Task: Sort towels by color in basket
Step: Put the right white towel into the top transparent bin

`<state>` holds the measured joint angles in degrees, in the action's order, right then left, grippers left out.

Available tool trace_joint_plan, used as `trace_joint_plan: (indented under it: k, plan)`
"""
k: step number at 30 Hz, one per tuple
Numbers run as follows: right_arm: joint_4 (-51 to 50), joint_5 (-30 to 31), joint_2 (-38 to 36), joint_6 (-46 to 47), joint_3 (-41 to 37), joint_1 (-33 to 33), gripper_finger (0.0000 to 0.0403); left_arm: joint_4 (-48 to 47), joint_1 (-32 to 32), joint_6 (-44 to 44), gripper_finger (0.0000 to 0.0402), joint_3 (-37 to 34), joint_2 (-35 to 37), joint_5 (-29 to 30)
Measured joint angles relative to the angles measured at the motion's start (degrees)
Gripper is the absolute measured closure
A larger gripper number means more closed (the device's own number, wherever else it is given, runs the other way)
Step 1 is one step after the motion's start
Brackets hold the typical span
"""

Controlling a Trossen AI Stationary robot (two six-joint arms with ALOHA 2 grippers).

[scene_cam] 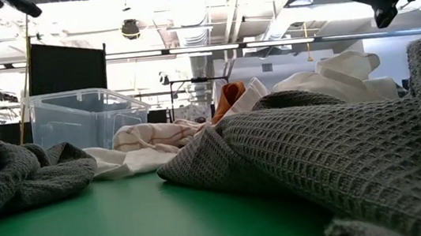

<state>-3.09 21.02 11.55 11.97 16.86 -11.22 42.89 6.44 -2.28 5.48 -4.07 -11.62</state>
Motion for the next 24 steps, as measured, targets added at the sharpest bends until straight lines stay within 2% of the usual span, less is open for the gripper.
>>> trace_joint_plan:
  k: [3, 5, 9, 15, 18, 24]
  plan:
    - [0.0, 0.0, 0.0, 0.0, 0.0, 0.0, 0.0285, -9.4, 0.0, 3.4, 0.0281, 5.4, -6.5, 1.5]
    - [0.0, 0.0, 0.0, 0.0, 0.0, 0.0, 0.0285, -12.0, -0.2, 5.8, 0.0267, 8.9, -13.1, 1.9]
    - [-0.1, 0.0, 0.0, 0.0, 0.0, 0.0, 0.0285, -17.3, -1.5, 12.5, 0.0211, 17.2, -28.1, 4.0]
    - [-1.7, 0.0, 0.0, 0.0, 0.0, 0.0, 0.0285, -37.6, -2.1, 17.7, 0.0121, 34.5, -49.5, 7.0]
    - [-3.3, 0.0, 0.0, 0.1, 0.0, 0.0, 0.0285, -40.9, -2.3, 17.7, 0.0102, 41.7, -58.5, 6.9]
    - [-5.6, 0.0, 0.0, 0.1, 0.0, 0.0, 0.0285, -40.6, -5.2, 24.0, 0.0101, 52.5, -74.5, 6.8]
